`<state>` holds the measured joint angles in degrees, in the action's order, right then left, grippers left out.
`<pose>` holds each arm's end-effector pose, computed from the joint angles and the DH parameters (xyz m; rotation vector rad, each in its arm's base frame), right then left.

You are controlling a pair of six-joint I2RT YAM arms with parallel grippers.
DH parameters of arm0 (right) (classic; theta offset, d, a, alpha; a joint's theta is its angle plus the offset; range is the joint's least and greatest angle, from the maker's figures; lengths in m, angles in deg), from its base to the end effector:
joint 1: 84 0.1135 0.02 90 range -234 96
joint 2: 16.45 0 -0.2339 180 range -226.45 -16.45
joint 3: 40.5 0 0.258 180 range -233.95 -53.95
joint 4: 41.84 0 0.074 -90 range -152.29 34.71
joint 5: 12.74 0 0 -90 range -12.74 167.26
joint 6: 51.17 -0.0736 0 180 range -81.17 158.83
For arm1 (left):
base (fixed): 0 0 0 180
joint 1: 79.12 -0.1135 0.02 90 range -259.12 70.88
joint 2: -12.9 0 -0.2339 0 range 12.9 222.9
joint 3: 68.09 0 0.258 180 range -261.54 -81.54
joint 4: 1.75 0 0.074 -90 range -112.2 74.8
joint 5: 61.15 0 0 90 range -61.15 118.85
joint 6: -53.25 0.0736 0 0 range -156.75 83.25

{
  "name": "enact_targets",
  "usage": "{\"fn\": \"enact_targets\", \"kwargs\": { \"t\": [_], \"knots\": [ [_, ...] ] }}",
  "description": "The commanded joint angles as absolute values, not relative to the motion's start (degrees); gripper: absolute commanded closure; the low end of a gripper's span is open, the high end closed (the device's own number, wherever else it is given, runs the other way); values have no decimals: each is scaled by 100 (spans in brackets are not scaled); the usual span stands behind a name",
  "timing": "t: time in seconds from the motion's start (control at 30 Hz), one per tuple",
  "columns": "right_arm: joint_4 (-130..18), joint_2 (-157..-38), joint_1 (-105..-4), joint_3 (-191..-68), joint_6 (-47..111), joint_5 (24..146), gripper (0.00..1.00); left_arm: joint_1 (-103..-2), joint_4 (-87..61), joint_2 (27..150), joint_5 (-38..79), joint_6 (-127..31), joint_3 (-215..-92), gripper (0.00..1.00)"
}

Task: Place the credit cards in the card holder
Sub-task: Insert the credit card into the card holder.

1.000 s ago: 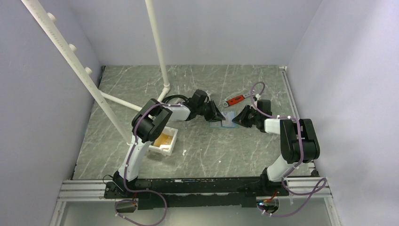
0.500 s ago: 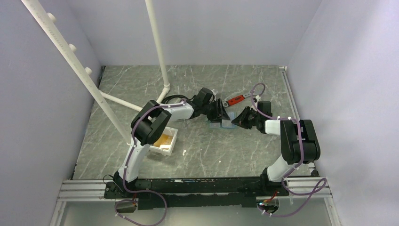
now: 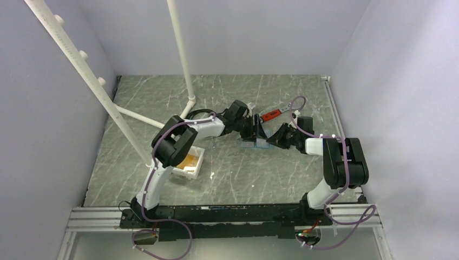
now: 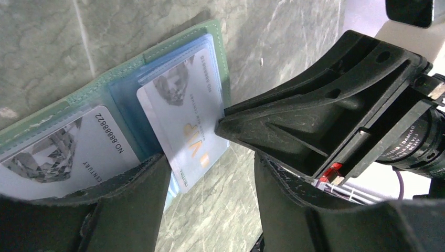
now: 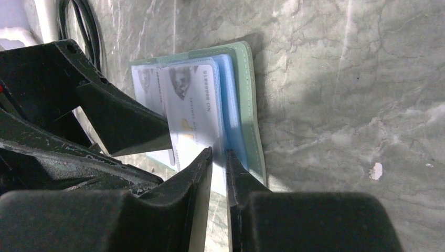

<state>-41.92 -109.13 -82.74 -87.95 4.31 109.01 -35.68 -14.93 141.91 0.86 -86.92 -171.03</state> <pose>0.3078 0.0455 0.0669 0.4175 2.3771 0.9514 0.3441 -0.3734 0.0939 0.1515 2.5674 -1.3189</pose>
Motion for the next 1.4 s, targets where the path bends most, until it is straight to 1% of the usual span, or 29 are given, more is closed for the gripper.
{"fn": "enact_targets", "kwargs": {
  "t": [0.0,0.07,0.17,0.33,0.4,0.47,0.53,0.6,0.67,0.77,1.37],
  "knots": [
    [-4231,-10719,-8268,-8754,475,11027,82,-3476,-1089,14112,-301,-8606,-17039,35],
    [-4432,-10562,-8289,-8772,553,10832,80,-3577,-1243,13984,-244,-8576,-16894,35],
    [-4662,-10357,-8302,-8794,669,10552,77,-3661,-1880,13791,-113,-8271,-16964,33],
    [-4655,-10330,-8305,-8846,688,10625,73,-3662,-2492,13619,99,-7923,-17210,34],
    [-4599,-10374,-8311,-8849,655,10709,72,-3659,-2449,13631,92,-7939,-17222,39],
    [-4500,-10416,-8312,-8849,611,10889,72,-3658,-2513,13766,64,-7972,-17323,47],
    [-4414,-10467,-8312,-8834,577,11013,71,-3658,-2533,13866,59,-8006,-17353,59],
    [-4330,-10495,-8312,-8814,561,11083,71,-3658,-2415,13870,97,-8078,-17273,66],
    [-4239,-10552,-8312,-8797,543,11148,70,-3662,-2351,13859,177,-8088,-17218,71],
    [-4202,-10678,-8312,-8814,508,11198,71,-3660,-2517,13917,278,-8067,-17275,80],
    [-4195,-10715,-8312,-8745,558,11129,70,-3798,-2335,14190,289,-8257,-16913,85]
  ]
}}
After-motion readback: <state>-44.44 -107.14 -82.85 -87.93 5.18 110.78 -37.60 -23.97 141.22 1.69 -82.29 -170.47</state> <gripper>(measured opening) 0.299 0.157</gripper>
